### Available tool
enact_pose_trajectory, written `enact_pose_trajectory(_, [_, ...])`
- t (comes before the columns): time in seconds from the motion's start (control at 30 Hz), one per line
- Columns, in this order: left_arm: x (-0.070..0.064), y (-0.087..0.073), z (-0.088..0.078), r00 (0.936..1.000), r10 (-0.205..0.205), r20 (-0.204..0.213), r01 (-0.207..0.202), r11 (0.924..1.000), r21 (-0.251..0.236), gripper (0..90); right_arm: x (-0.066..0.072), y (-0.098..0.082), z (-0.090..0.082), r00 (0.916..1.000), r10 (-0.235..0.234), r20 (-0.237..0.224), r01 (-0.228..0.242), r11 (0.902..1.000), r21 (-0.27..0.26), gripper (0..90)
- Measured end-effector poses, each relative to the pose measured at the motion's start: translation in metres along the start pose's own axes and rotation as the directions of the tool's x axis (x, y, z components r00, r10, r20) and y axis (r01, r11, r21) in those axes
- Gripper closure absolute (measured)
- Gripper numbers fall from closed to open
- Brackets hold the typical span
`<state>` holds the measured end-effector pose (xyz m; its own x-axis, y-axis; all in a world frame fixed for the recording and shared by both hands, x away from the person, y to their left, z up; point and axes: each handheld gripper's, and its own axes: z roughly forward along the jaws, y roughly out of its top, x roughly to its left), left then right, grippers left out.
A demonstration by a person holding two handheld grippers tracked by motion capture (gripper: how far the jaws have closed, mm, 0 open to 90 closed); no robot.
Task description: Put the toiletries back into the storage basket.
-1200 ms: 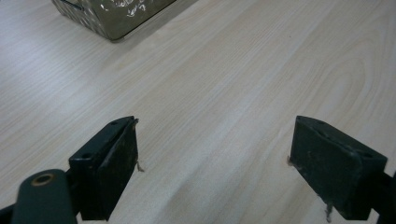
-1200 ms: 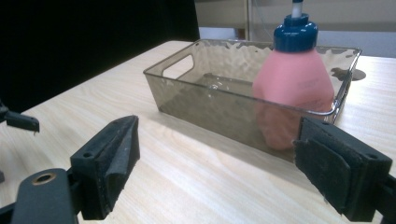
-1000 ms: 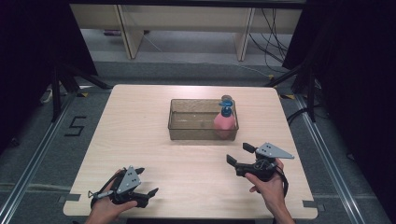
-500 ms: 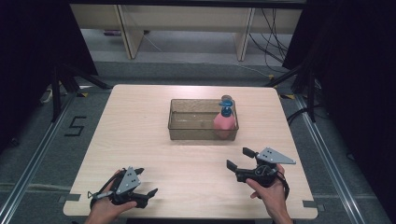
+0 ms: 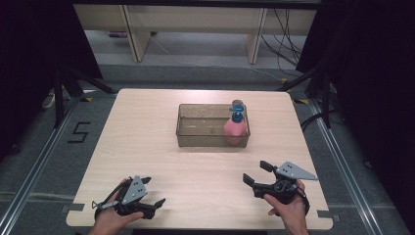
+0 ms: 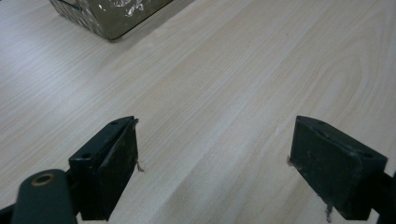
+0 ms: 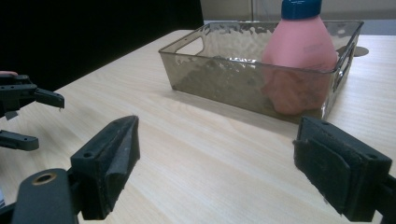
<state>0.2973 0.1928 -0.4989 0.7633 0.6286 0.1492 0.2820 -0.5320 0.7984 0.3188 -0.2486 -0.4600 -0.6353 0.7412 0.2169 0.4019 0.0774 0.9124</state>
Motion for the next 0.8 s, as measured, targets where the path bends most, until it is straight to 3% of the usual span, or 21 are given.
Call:
enact_pose_trajectory(0.03, [0.000,0.000,0.000,1.0000,0.000,0.000,0.000,1.0000,-0.001,14.8,0.002,-0.001,-0.002,0.9997,0.018,0.016,-0.018,0.9998,0.005,15.5])
enact_pose_trajectory(0.07, [-0.001,0.000,0.001,0.9999,-0.009,0.009,0.009,0.9999,-0.011,14.8,0.001,-0.002,-0.003,0.9999,0.000,0.012,0.000,0.9999,-0.011,15.5])
enact_pose_trajectory(0.1, [-0.001,0.000,0.001,0.9999,-0.011,0.009,0.011,0.9999,-0.010,14.8,0.001,-0.003,-0.004,0.9999,0.011,0.013,-0.011,0.9998,-0.018,15.5])
enact_pose_trajectory(0.13, [-0.001,0.000,0.001,0.9999,-0.010,0.008,0.010,0.9999,-0.008,14.8,-0.001,-0.004,-0.005,0.9993,-0.021,0.031,0.022,0.9995,-0.022,15.5])
enact_pose_trajectory(0.17, [0.000,0.000,0.000,1.0000,-0.001,0.001,0.001,1.0000,0.000,14.9,-0.001,-0.004,-0.007,1.0000,0.000,0.005,0.000,1.0000,-0.004,15.6])
enact_pose_trajectory(0.23, [0.000,0.000,0.000,1.0000,-0.002,0.000,0.002,1.0000,-0.003,14.8,-0.001,-0.006,-0.010,0.9991,-0.019,0.037,0.019,0.9997,-0.014,15.5])
enact_pose_trajectory(0.3, [0.000,0.000,0.000,1.0000,0.000,0.001,0.000,1.0000,-0.004,14.8,0.001,-0.008,-0.013,0.9995,0.011,0.030,-0.010,0.9999,-0.003,15.6])
enact_pose_trajectory(0.37, [0.000,0.000,0.000,1.0000,0.000,0.001,0.000,1.0000,-0.003,14.8,-0.001,-0.009,-0.015,0.9987,-0.027,0.043,0.028,0.9996,-0.010,15.6])
enact_pose_trajectory(0.43, [0.000,0.000,0.000,1.0000,0.001,0.003,-0.001,1.0000,-0.004,14.8,0.002,-0.011,-0.018,0.9991,0.004,0.043,-0.005,0.9999,0.013,15.6])
enact_pose_trajectory(0.47, [0.000,0.000,0.000,1.0000,0.000,0.003,0.000,1.0000,-0.004,14.8,-0.001,-0.011,-0.019,0.9977,-0.036,0.057,0.035,0.9993,0.015,15.6])
enact_pose_trajectory(0.5, [0.000,0.000,0.000,1.0000,0.001,0.004,-0.001,1.0000,-0.004,14.8,0.001,-0.013,-0.019,0.9987,-0.006,0.050,0.005,0.9998,0.020,15.6])
enact_pose_trajectory(0.57, [0.000,0.000,0.000,1.0000,0.001,0.002,-0.001,1.0000,-0.005,14.8,0.001,-0.015,-0.021,0.9990,0.003,0.045,-0.004,0.9996,0.029,15.6])
enact_pose_trajectory(0.6, [0.000,0.000,0.000,1.0000,0.000,0.001,0.000,1.0000,-0.003,14.8,-0.001,-0.016,-0.021,0.9990,-0.019,0.042,0.018,0.9997,0.016,15.6])
enact_pose_trajectory(0.7, [0.000,0.000,0.000,1.0000,0.000,0.001,0.000,1.0000,-0.005,14.8,0.002,-0.018,-0.023,0.9989,0.021,0.041,-0.022,0.9992,0.033,15.6])
enact_pose_trajectory(0.73, [0.000,0.000,0.000,1.0000,0.001,0.002,-0.001,1.0000,-0.005,14.8,0.000,-0.019,-0.024,0.9990,-0.011,0.044,0.010,0.9996,0.027,15.5])
enact_pose_trajectory(0.8, [0.000,0.000,0.000,1.0000,-0.002,0.002,0.002,1.0000,-0.008,14.8,0.001,-0.020,-0.025,0.9993,0.009,0.037,-0.011,0.9993,0.036,15.5])
